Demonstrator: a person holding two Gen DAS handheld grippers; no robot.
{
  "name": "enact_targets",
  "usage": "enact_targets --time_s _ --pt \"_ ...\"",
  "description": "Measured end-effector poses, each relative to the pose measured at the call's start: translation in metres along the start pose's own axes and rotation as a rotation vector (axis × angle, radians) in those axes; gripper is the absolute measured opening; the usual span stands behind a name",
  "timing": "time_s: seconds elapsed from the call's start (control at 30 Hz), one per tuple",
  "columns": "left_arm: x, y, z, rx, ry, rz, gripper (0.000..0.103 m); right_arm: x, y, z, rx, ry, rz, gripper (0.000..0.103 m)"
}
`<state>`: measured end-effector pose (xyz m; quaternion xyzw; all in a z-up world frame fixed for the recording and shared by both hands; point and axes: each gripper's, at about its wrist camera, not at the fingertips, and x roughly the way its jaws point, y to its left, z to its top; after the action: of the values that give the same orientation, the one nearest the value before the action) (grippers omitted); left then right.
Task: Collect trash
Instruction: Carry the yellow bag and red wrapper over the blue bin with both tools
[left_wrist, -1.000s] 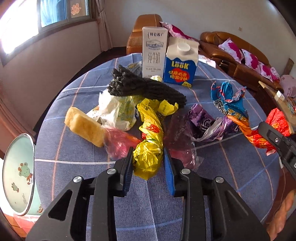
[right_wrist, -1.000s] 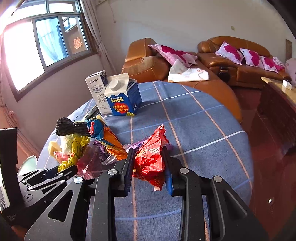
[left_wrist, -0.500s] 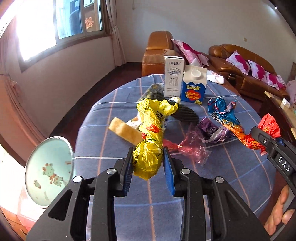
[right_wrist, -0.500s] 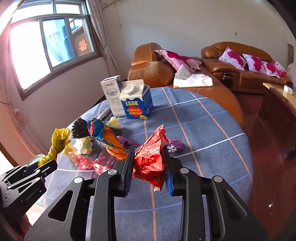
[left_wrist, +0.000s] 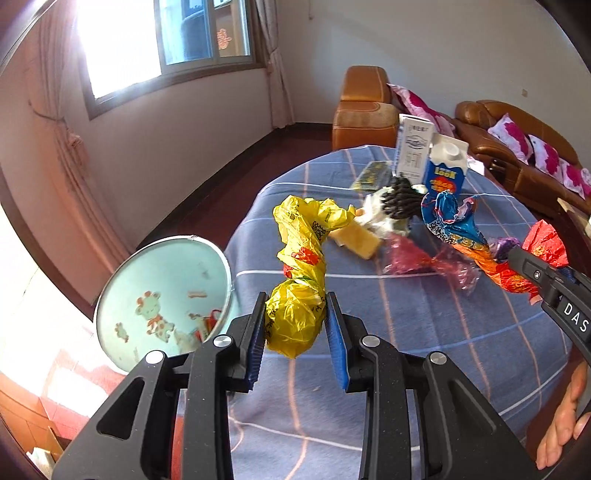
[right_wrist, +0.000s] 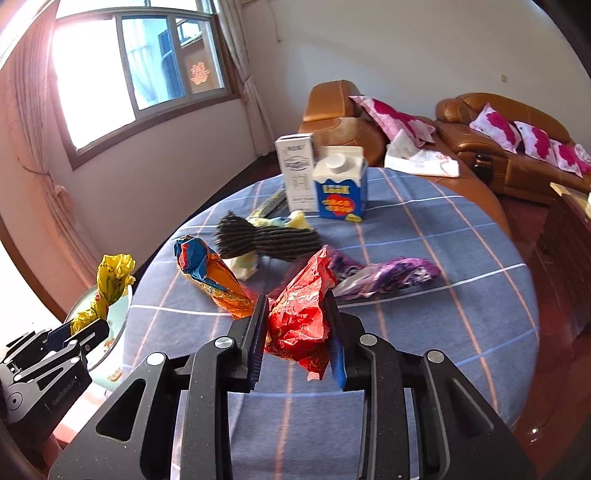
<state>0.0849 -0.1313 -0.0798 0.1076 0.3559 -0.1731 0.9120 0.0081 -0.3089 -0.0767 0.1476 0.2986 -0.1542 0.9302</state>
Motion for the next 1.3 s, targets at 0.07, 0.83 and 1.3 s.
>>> enact_targets --time_s 0.07,0.83,1.3 --pt "-0.001 0.012 -0.004 -0.016 0.004 0.014 0.031 0.002 0.01 -0.002 -0.008 0.009 0.013 0.03" --pt "0.0 0.101 -0.029 -0.156 0.038 0.147 0.03 0.027 0.112 -0.013 -0.124 0.065 0.129 0.031" --pt "0.01 0.141 -0.036 -0.217 0.058 0.187 0.031 0.041 0.164 -0.013 -0.183 0.089 0.175 0.031"
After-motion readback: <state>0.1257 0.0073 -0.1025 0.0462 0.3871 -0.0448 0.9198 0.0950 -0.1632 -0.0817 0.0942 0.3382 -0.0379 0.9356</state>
